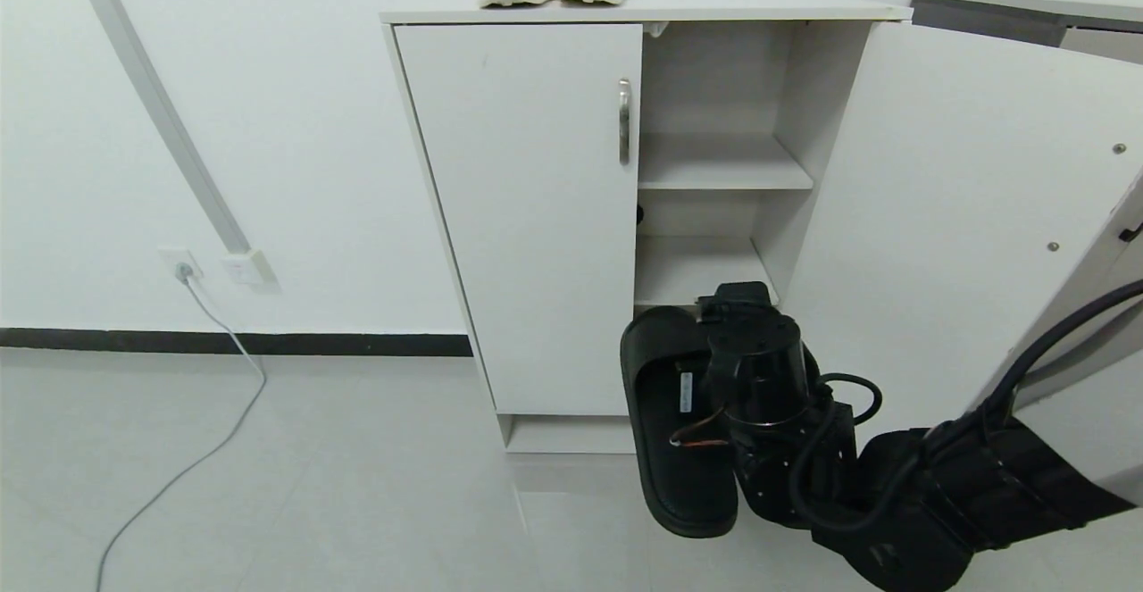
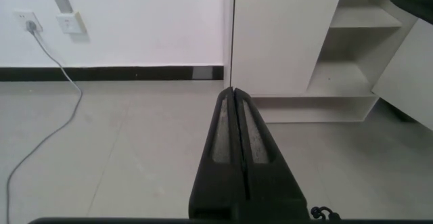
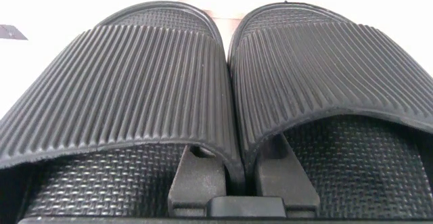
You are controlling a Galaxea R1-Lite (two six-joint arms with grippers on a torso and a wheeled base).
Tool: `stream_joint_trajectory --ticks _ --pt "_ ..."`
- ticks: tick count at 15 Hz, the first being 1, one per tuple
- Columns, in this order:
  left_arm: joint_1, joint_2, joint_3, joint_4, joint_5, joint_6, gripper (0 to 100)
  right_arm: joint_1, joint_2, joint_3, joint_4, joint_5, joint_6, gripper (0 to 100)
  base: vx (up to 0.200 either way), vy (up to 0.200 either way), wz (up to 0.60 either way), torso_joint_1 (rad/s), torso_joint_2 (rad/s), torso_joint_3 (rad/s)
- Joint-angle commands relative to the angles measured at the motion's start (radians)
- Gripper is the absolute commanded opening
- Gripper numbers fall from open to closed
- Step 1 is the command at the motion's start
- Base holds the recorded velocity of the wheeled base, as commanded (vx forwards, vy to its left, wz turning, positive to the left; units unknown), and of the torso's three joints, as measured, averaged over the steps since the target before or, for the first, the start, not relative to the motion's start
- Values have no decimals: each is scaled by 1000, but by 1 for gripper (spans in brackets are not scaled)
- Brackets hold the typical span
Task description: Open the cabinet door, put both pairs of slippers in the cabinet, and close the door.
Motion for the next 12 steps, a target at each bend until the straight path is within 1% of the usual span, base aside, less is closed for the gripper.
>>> stream_joint_trajectory --ticks 1,8,9,12 --pt "0 4 0 -1 1 -1 0 3 16 -7 0 0 -1 0 0 0 0 0 0 0" --pt "2 4 0 -1 1 -3 0 -2 87 -71 0 0 -1 0 0 0 0 0 0 0" --pt "2 4 0 -1 5 2 0 -12 105 -80 0 0 -1 0 0 0 0 0 0 0" --pt "2 4 0 -1 1 0 0 -22 139 -100 -2 0 -1 0 0 0 0 0 0 0"
